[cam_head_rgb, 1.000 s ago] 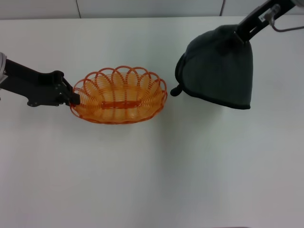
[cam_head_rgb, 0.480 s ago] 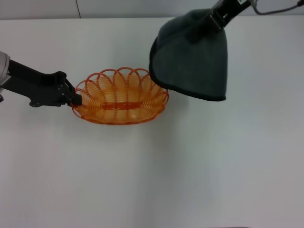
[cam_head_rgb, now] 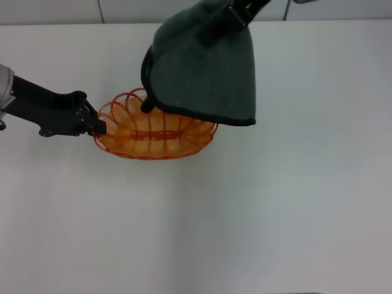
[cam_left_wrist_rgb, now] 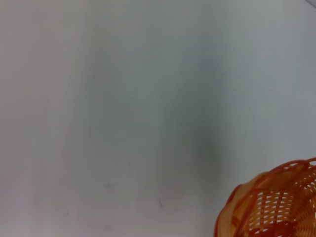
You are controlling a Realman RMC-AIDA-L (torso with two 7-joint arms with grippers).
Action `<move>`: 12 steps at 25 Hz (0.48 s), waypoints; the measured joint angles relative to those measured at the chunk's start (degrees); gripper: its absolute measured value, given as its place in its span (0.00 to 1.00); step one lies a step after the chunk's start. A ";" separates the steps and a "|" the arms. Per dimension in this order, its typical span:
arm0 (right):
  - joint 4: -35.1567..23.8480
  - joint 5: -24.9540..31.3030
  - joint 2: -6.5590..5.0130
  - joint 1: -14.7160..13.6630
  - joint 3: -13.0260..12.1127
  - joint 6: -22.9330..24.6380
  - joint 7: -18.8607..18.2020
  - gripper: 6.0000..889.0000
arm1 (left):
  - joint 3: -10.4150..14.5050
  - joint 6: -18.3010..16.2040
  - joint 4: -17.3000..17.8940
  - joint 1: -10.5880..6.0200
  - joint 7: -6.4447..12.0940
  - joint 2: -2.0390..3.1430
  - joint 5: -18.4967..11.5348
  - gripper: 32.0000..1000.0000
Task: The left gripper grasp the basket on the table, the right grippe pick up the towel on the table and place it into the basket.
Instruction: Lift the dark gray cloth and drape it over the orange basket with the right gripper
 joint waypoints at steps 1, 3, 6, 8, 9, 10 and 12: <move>0.31 0.51 0.02 0.37 -0.19 0.22 -0.01 0.09 | 0.01 -0.04 0.00 -0.02 -0.03 -0.01 0.00 0.04; 1.22 1.02 0.10 1.18 -0.45 0.82 -0.18 0.09 | 0.02 -0.15 0.00 -0.12 -0.08 -0.02 0.01 0.04; 3.20 1.16 0.13 1.94 -1.41 1.98 -0.41 0.09 | 0.08 -0.17 0.00 -0.29 -0.09 -0.02 0.01 0.04; 5.70 1.68 0.20 2.29 -3.57 4.26 -0.74 0.09 | 0.10 -0.17 0.00 -0.49 -0.10 -0.02 0.01 0.04; 5.70 1.68 0.20 2.29 -3.57 4.26 -0.74 0.09 | 0.10 -0.17 0.00 -0.56 -0.10 -0.02 0.01 0.04; 6.49 1.93 0.23 2.39 -4.22 4.95 -0.92 0.09 | 0.10 -0.16 0.00 -0.62 -0.10 -0.02 0.01 0.04; 8.44 2.47 0.24 2.88 -5.43 6.81 -1.49 0.09 | 0.10 -0.17 0.00 -0.66 -0.14 -0.02 0.01 0.04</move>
